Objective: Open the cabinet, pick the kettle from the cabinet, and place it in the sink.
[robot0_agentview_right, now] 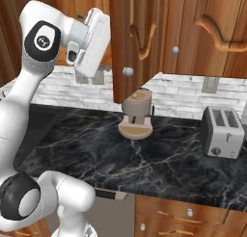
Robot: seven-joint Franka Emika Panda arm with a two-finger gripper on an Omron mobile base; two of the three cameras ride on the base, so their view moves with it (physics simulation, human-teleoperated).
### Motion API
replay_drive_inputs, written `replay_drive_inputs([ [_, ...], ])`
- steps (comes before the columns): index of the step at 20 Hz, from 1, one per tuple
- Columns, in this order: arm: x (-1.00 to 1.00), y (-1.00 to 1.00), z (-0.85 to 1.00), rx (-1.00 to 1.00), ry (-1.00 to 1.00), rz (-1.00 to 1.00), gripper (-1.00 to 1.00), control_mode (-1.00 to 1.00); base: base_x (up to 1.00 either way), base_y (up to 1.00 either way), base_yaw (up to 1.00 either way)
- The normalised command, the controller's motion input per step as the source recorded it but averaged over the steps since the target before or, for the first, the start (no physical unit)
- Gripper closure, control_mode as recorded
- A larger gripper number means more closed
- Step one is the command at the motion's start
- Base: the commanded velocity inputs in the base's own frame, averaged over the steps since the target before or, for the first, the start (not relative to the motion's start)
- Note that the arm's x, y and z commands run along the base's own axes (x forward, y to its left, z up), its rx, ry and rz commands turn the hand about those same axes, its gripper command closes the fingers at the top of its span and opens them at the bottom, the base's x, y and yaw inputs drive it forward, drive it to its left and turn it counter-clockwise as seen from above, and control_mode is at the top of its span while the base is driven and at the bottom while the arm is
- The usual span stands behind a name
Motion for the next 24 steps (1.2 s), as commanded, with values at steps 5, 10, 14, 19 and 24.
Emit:
replay_drive_inputs([
  [5, -0.13, -0.45, 0.06, 0.00, 0.00, 0.00, -1.00, -1.00, 0.00, 0.00, 0.00],
  [10, -0.13, -0.48, 0.05, 0.00, 0.00, 0.00, -1.00, -1.00, 0.00, 0.00, 0.00],
  [14, -0.12, -0.49, 0.04, 0.00, 0.00, 0.00, -1.00, -1.00, 0.00, 0.00, 0.00],
  [19, -0.07, -0.45, 0.01, 0.00, 0.03, 0.00, -1.00, -1.00, 0.00, 0.00, 0.00],
  [24, -0.03, -0.38, 0.00, 0.00, 0.06, 0.00, -1.00, -1.00, 0.00, 0.00, 0.00],
])
